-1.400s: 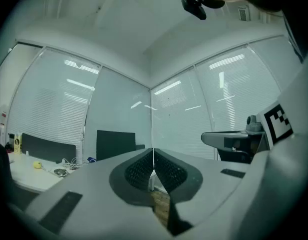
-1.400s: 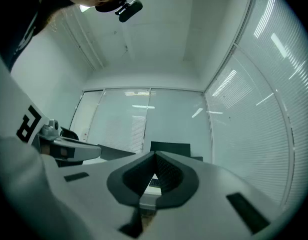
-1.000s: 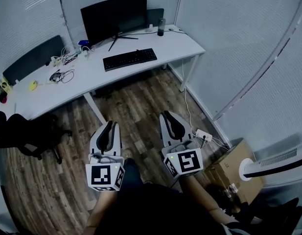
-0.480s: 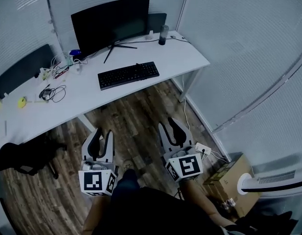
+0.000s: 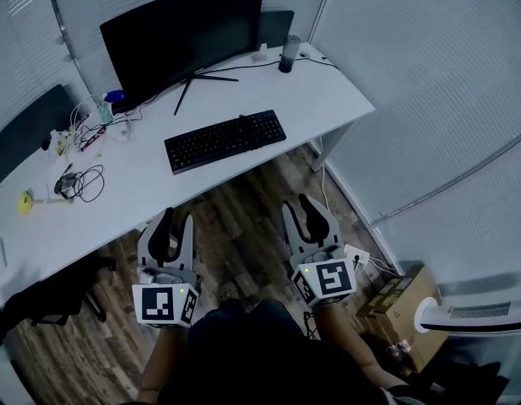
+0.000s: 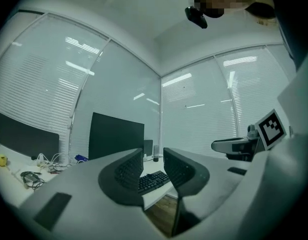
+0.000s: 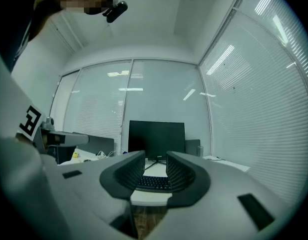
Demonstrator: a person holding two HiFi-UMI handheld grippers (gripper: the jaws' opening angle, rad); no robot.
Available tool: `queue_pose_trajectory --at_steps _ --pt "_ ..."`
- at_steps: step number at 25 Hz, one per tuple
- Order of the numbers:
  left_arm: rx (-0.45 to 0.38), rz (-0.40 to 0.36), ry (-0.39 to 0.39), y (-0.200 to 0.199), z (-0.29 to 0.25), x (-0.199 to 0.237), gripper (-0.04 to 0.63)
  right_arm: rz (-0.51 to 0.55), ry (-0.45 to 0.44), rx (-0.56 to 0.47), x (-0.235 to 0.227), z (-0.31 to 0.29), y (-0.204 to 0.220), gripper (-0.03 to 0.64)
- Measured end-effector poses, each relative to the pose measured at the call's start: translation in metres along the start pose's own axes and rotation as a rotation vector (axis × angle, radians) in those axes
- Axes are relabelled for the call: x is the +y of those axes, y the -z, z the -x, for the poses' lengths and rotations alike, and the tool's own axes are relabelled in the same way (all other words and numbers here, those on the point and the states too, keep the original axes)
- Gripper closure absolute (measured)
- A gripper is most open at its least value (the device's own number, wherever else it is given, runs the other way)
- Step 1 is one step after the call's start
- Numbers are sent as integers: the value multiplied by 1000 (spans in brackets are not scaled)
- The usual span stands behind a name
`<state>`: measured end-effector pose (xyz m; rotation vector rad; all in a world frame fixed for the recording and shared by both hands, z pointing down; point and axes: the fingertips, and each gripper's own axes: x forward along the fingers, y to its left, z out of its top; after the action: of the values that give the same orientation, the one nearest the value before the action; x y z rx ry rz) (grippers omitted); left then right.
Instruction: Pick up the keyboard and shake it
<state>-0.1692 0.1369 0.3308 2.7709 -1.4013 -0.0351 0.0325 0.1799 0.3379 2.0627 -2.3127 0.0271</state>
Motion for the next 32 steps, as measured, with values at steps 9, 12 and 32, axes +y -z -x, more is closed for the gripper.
queue_pose_trajectory --at_steps 9,12,32 --pt "54 39 -7 25 -37 33 469 6 34 58 -17 -49 19 480" --pt "52 46 -21 30 -53 45 469 4 30 54 -26 -71 21 480" --pt "165 74 -197 93 -230 121 469 36 -167 155 -138 -300 75 479"
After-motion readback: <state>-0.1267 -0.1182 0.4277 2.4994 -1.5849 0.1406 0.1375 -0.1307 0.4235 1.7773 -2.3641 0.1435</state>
